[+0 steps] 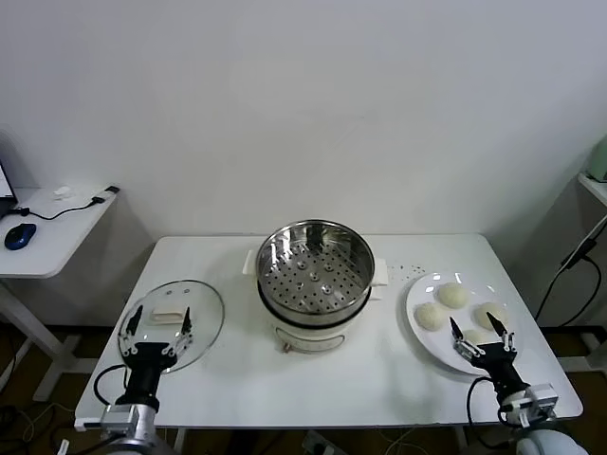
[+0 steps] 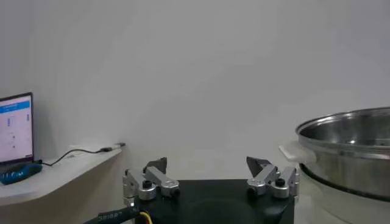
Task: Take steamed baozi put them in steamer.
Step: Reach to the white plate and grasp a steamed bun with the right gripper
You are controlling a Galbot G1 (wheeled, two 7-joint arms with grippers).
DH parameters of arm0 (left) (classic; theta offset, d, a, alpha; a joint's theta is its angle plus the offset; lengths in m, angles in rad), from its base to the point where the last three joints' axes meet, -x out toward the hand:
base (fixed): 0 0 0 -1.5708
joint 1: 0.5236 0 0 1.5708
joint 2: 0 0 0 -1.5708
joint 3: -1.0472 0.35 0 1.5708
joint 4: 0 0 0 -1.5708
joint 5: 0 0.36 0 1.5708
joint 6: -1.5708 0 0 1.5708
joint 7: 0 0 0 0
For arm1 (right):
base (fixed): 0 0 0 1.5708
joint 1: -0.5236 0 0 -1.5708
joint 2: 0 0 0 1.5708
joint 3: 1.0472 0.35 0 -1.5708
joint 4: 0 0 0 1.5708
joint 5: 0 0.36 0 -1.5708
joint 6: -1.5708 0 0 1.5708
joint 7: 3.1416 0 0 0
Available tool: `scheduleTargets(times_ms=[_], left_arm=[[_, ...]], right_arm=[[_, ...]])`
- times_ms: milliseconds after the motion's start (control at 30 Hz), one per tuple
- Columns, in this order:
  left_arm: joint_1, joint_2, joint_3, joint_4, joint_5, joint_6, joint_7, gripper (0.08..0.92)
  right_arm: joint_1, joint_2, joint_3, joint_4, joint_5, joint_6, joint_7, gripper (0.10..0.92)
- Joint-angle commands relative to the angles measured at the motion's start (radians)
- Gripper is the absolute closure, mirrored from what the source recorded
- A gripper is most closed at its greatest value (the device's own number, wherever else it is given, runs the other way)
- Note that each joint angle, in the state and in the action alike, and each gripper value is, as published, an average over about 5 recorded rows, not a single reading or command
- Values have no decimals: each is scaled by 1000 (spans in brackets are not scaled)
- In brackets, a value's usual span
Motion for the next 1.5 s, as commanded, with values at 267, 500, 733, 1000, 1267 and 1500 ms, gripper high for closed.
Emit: scheduleTargets(times_ms=[267, 500, 733, 1000, 1267, 1500], left_arm=[[14, 1, 6, -20, -6, 0, -5, 177], [31, 1, 10, -28, -8, -6, -5, 177], [39, 4, 3, -24, -17, -5, -9, 177], [29, 5, 4, -9, -18, 0, -12, 177], [25, 10, 0, -1, -19, 5, -14, 177], [19, 16, -7, 19, -22, 4, -17, 177]], right_arm=[[267, -611, -208, -206, -275, -152, -521, 203], [799, -780, -698, -476, -397, -43, -760, 203], [1177, -743, -1062, -652, -514, 29, -874, 203], [1413, -542, -1249, -883, -615, 115, -880, 203], [1498, -338, -1320, -1096, -622, 143, -892, 203], [1485, -224, -1280, -1215, -676, 169, -879, 203]])
